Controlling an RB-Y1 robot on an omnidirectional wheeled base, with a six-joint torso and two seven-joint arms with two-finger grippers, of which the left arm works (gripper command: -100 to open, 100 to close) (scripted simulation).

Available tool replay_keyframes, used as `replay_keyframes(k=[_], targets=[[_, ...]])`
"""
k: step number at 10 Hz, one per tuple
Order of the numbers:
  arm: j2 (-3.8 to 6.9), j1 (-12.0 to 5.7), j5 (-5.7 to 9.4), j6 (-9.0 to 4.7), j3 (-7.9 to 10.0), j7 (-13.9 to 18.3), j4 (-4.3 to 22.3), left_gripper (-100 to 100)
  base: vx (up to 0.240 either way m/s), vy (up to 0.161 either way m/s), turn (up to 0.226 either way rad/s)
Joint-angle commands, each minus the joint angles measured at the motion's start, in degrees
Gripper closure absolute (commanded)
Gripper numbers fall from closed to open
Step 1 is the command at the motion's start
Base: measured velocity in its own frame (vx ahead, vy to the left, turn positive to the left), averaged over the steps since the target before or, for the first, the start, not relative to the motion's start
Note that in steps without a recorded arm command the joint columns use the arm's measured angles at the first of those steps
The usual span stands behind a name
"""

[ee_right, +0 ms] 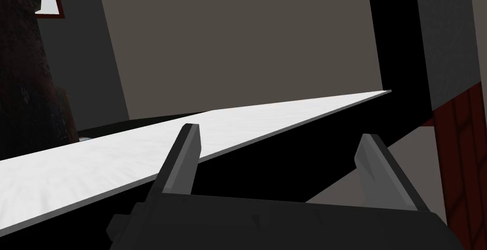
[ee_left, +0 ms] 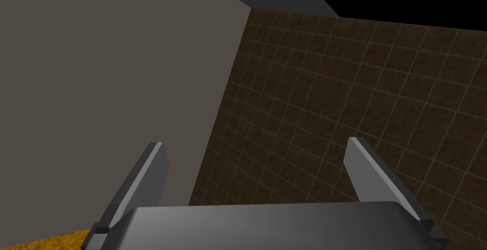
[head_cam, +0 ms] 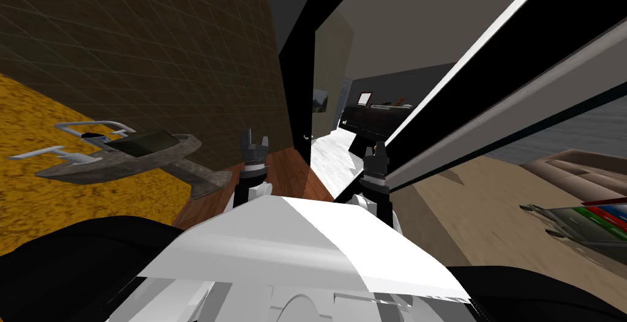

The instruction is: Push the door open

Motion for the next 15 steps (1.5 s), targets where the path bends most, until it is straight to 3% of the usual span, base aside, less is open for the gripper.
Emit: replay_keyframes(k=[1, 8, 15], targets=[[0.55, -0.63, 0.10, -0.30, -0.02, 0.0, 1.7, -100, 0.038, 0.038, -0.105], [2.61, -3.71, 0.61, -1.78, -0.10, -0.1, 10.0, -100, 0.077, 0.090, -0.113], [4.33, -7.47, 1.22, -3.58, -0.20, -0.2, 20.0, -100, 0.066, 0.094, -0.131]])
